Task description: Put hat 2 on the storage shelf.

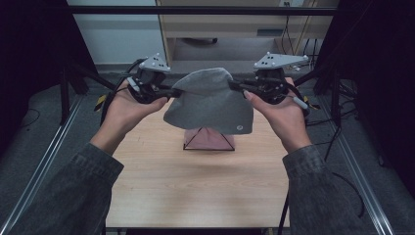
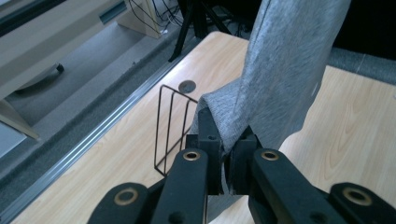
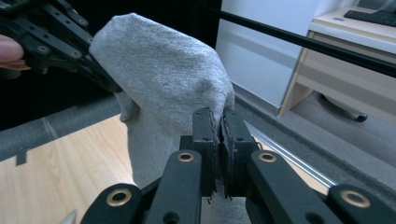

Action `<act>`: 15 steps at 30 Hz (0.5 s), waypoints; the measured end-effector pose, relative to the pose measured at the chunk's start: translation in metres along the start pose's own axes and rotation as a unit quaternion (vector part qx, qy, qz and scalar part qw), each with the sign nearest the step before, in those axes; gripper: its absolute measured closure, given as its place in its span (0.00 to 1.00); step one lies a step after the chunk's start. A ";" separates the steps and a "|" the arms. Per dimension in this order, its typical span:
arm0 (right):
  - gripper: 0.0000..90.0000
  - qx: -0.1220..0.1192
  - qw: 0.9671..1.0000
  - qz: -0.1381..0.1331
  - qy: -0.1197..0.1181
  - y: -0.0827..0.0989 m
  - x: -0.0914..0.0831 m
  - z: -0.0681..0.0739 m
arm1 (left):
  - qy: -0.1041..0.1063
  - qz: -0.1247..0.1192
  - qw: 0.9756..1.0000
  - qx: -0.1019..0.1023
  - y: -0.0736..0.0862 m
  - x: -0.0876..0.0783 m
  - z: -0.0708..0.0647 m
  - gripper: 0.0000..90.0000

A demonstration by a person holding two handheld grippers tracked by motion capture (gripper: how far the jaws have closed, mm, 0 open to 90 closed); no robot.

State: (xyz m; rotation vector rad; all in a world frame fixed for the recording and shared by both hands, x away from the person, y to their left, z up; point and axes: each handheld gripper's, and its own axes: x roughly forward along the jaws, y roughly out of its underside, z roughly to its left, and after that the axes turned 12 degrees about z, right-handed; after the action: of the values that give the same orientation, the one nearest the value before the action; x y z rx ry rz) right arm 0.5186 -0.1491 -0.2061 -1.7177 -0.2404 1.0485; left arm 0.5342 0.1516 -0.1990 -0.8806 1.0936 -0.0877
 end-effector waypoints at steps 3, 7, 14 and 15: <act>0.95 0.003 1.000 -0.006 0.003 -0.002 0.002 -0.005 | -0.002 -0.003 1.000 0.000 -0.005 -0.001 0.002 0.96; 0.95 0.011 1.000 -0.020 0.010 -0.009 0.005 -0.018 | -0.008 -0.006 1.000 0.003 -0.015 0.002 0.009 0.96; 0.95 0.019 0.999 -0.027 0.023 -0.017 0.016 -0.034 | -0.019 -0.015 1.000 -0.008 -0.023 0.011 0.022 0.96; 0.95 0.022 0.999 -0.029 0.023 -0.018 0.018 -0.036 | -0.020 -0.017 1.000 -0.010 -0.024 0.013 0.023 0.96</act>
State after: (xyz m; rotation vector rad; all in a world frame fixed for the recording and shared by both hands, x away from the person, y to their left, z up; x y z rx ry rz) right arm 0.5612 -0.1546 -0.1984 -1.6840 -0.2345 0.9644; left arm 0.5668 0.1427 -0.1888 -0.9146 1.0448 -0.0874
